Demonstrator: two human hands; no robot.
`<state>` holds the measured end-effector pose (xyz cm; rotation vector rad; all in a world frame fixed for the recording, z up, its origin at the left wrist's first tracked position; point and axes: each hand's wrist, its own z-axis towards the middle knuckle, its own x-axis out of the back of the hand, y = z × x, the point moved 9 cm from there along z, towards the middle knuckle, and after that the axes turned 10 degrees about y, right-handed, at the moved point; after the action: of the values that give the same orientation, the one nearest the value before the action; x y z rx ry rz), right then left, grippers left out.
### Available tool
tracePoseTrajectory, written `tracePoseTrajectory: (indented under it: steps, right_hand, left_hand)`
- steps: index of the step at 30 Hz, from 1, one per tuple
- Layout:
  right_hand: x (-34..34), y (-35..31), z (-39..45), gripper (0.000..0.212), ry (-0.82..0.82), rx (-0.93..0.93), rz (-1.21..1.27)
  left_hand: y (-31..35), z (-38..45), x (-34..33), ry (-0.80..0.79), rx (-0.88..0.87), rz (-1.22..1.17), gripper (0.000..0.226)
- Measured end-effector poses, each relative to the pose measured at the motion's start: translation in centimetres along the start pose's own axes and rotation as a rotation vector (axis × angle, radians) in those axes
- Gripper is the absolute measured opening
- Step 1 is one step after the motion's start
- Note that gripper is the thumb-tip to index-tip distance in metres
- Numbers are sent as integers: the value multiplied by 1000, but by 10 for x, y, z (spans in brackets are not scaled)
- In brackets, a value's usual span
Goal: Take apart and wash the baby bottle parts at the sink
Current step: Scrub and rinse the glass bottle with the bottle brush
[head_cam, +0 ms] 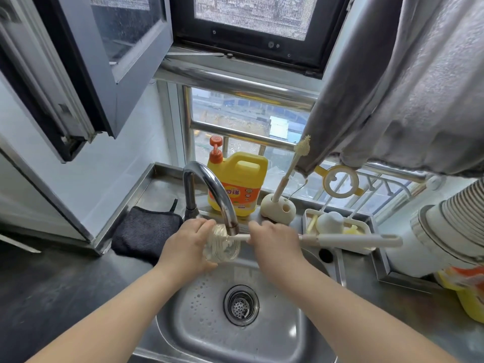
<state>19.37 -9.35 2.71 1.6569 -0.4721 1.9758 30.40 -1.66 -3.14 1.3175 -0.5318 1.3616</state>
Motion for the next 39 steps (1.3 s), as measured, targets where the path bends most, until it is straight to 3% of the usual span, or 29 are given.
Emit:
tracePoseTrajectory:
  steps: [1, 3, 5, 7, 9, 12, 13, 15, 18, 20, 22, 23, 25, 26, 30, 33, 36, 39]
  right_hand:
    - [13, -9, -3, 36, 128, 112, -53]
    - [22, -12, -5, 32, 235, 169, -54]
    - [6, -3, -7, 23, 46, 40, -6]
    - [-29, 12, -23, 8, -356, -224, 275]
    - [-49, 18, -37, 22, -560, -409, 580]
    - [-59, 18, -54, 26, -789, -596, 906]
    - [-57, 20, -55, 26, -798, -616, 934]
    - [-46, 29, -43, 25, -676, -511, 725]
    - [-14, 33, -12, 22, -227, -241, 271]
    - [14, 11, -8, 46, 130, 67, -39]
    - [21, 8, -9, 54, 219, 108, -31]
    - [17, 5, -13, 51, 207, 129, -39]
    - [4, 15, -16, 27, 65, -13, 100]
    - [-13, 22, -22, 17, -119, -142, 224]
    - [-47, 17, -41, 22, -466, -376, 681]
    - [-49, 14, -52, 24, -644, -465, 830]
    - [-43, 11, -45, 21, -615, -395, 685]
    - [-21, 7, -20, 11, -387, -118, 207]
  left_hand:
    - [1, 2, 3, 9, 15, -19, 85]
    - [3, 3, 4, 14, -30, 18, 86]
    - [3, 4, 6, 25, -57, 61, 89]
    - [3, 1, 4, 40, -90, 91, 92]
    - [1, -3, -1, 46, -113, 111, 97]
    - [-5, -1, 2, 95, -97, 124, 99]
    - [-6, -1, 3, 100, -97, 131, 96]
    - [-8, -1, 2, 70, -89, 158, 92]
    - [-12, -3, 0, 27, -30, 142, 94]
    - [-10, -3, 3, 14, 7, 95, 93]
    - [-10, 0, 9, 16, 31, 66, 89]
    - [-10, 1, 11, 26, 33, 57, 88]
    - [-11, 3, 16, 39, 33, 52, 87]
    - [-11, 3, 18, 39, 25, 65, 87]
    - [-7, -4, 10, 30, -77, 74, 93]
    - [-2, -8, 10, 49, -102, 4, 95]
    - [-2, -11, 3, -4, -31, -158, 91]
    - [-2, -14, -14, -215, 105, -359, 85]
